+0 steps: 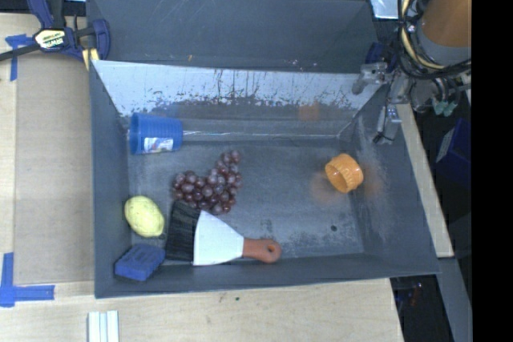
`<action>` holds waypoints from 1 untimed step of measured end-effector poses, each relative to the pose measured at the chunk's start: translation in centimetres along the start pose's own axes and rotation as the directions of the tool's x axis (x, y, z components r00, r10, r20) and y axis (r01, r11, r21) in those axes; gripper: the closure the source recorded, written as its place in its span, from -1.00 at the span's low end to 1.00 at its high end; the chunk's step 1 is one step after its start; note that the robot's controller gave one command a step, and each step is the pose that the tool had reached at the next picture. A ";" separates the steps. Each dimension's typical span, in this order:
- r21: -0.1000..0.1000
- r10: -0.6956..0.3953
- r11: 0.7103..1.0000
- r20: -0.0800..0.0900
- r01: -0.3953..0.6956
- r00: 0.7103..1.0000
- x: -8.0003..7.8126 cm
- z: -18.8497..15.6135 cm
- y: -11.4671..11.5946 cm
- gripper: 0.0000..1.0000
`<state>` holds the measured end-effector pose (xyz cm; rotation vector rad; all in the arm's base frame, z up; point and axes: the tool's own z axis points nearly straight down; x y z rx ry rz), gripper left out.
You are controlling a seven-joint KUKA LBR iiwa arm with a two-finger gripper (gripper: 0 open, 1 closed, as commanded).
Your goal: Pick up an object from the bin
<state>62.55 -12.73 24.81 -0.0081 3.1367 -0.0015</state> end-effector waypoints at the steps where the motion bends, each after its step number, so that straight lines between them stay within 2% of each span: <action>1: 0.000 0.000 1.000 0.000 0.000 1.000 0.0 0.0 0.0 -1.00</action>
Offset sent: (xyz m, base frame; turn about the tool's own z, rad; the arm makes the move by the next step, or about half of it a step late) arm -0.0165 0.0267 -0.0553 -0.0174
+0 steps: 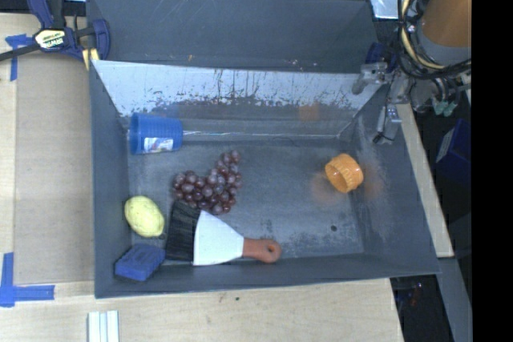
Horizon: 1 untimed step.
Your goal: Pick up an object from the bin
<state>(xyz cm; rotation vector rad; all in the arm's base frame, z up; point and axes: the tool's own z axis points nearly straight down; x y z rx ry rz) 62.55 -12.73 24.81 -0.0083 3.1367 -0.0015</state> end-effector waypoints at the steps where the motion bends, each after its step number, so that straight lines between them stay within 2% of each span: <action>1: 0.001 -0.019 1.000 0.004 0.019 1.000 1.6 5.5 2.6 1.00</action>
Offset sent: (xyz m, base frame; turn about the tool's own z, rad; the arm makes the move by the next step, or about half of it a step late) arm 0.0000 0.0000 0.0000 0.0000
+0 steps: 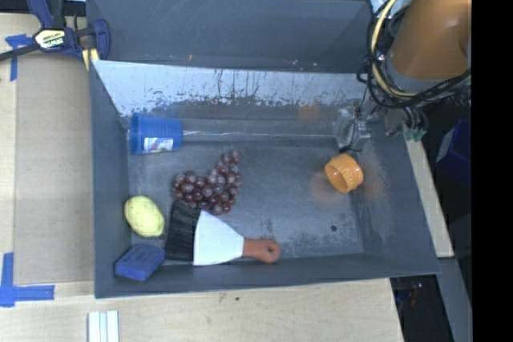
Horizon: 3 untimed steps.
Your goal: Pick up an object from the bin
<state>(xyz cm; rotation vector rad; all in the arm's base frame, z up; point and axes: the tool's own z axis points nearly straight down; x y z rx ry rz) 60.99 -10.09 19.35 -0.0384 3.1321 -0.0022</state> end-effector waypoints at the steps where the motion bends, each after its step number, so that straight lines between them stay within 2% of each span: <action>1: 0.000 0.000 1.000 0.000 0.000 1.000 0.0 0.0 0.0 1.00; 2: -0.002 -0.076 0.997 -0.002 0.076 0.997 0.9 6.5 3.0 1.00; 3: 0.005 -0.095 0.995 0.010 0.095 0.995 2.2 6.5 2.2 -1.00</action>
Offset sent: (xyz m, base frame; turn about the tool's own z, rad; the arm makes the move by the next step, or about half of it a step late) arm -0.0080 0.0286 -0.0627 -0.0769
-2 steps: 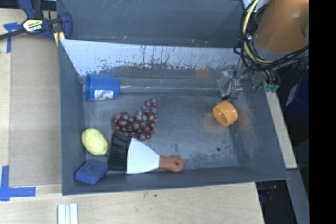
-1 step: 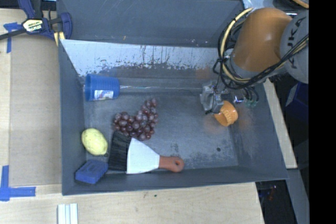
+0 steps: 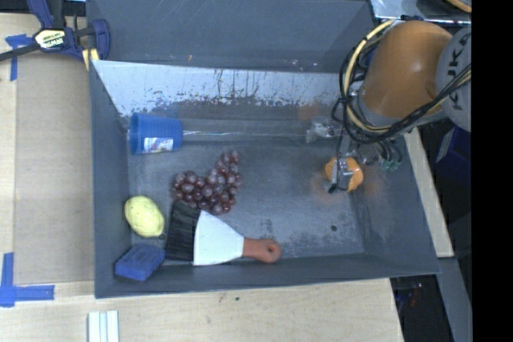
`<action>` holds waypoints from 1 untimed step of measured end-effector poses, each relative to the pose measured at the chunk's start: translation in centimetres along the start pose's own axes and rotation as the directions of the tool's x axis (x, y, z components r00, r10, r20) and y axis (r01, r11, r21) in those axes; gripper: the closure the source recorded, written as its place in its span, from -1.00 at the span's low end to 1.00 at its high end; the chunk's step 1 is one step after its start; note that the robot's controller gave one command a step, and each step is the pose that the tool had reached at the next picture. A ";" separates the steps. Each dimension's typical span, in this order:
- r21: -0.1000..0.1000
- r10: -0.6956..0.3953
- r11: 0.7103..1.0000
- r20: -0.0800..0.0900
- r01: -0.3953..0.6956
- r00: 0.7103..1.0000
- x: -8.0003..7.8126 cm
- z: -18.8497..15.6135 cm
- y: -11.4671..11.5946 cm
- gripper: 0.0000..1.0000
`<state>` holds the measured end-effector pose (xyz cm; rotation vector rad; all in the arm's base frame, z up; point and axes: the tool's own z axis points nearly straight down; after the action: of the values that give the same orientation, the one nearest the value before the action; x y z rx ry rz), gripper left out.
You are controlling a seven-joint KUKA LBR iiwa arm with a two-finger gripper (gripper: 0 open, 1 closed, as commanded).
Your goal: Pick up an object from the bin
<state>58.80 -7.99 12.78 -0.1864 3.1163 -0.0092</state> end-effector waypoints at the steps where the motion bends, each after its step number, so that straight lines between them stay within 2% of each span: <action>1: 0.000 -0.001 1.000 0.000 0.001 1.000 0.0 0.0 0.0 -1.00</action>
Offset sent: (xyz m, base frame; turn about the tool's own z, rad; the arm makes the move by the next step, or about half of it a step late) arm -0.0073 0.0286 -0.0568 -0.0039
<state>58.81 -7.96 12.78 -0.1881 3.1160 -0.0091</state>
